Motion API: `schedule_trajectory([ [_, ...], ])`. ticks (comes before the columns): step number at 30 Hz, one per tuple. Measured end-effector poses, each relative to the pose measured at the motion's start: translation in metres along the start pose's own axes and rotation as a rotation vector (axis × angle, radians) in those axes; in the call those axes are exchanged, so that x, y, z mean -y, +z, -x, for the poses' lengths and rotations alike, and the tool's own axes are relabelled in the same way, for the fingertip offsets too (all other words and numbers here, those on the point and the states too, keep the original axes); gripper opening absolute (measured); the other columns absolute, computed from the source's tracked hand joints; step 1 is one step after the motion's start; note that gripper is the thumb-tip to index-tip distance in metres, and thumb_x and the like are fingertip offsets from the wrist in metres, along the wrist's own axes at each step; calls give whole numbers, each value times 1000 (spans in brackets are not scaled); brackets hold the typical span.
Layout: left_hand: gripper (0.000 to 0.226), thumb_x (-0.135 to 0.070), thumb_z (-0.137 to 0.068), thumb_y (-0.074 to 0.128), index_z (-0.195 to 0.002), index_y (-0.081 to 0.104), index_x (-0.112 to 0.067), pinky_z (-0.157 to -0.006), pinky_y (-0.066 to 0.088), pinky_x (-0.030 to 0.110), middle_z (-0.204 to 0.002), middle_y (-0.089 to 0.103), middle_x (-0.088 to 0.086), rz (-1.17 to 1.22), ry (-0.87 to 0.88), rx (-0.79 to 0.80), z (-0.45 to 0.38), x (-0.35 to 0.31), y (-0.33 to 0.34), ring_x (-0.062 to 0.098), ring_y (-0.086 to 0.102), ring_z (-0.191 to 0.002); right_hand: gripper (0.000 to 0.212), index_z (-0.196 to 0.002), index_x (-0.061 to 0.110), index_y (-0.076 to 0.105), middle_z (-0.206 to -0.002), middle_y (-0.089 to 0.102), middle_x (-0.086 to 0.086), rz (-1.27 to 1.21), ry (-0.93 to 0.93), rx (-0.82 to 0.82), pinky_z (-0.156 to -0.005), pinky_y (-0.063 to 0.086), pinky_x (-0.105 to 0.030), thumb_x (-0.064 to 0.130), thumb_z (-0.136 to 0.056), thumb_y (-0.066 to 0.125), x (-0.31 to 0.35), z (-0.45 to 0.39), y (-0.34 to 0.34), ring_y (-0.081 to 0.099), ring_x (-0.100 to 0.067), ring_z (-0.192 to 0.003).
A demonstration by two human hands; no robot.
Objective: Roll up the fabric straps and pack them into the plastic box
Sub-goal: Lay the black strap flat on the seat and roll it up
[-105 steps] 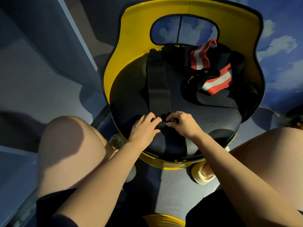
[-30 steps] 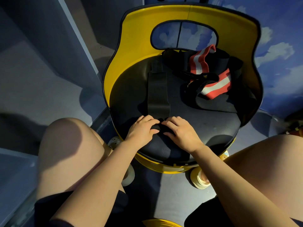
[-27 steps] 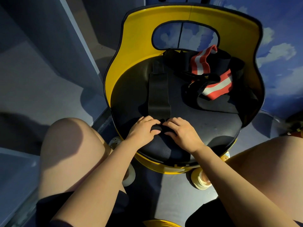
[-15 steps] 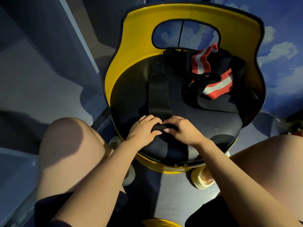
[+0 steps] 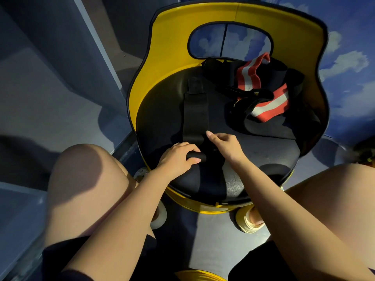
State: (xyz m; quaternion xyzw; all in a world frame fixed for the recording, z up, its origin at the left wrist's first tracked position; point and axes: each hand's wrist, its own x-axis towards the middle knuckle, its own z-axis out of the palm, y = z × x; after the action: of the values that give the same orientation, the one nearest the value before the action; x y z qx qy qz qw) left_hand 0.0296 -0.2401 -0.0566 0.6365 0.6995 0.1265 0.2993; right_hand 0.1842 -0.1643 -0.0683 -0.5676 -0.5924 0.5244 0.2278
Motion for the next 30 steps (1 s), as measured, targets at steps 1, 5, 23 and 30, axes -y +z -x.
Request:
schedule_trajectory([
  [1, 28, -34, -91, 57, -119, 56, -27, -96, 38, 33, -127, 52, -9, 2, -4, 0, 0, 0, 0, 15, 43, -122, 27, -74, 22, 66, -71, 60, 8, -51, 30, 10, -67, 44, -20, 46, -85, 63, 3, -5, 3, 57, -8, -71],
  [5, 28, -33, -91, 58, -118, 57, -26, -94, 37, 31, -127, 52, -8, 19, 1, -6, 0, 1, -1, 15, 43, -122, 12, -72, 17, 64, -67, 60, 2, -210, 35, -74, -65, 46, -26, 20, -81, 72, 8, -22, 13, 57, -13, -66],
  [23, 29, -33, -89, 59, -118, 57, -28, -96, 36, 30, -113, 50, -12, 74, -23, -13, -2, 4, 1, 12, 40, -121, 34, -112, 8, 59, -111, 54, -11, 291, -93, -271, -76, 37, -25, 22, -83, 68, 3, -40, 29, 53, -24, -103],
  [30, 30, -34, -91, 58, -117, 59, -22, -93, 39, 31, -118, 49, -5, 35, -12, -33, -7, 4, 4, 16, 40, -118, 29, -113, 9, 62, -108, 56, -7, 530, -475, -75, -88, 44, -31, 20, -86, 65, -1, -10, 9, 53, -23, -106],
])
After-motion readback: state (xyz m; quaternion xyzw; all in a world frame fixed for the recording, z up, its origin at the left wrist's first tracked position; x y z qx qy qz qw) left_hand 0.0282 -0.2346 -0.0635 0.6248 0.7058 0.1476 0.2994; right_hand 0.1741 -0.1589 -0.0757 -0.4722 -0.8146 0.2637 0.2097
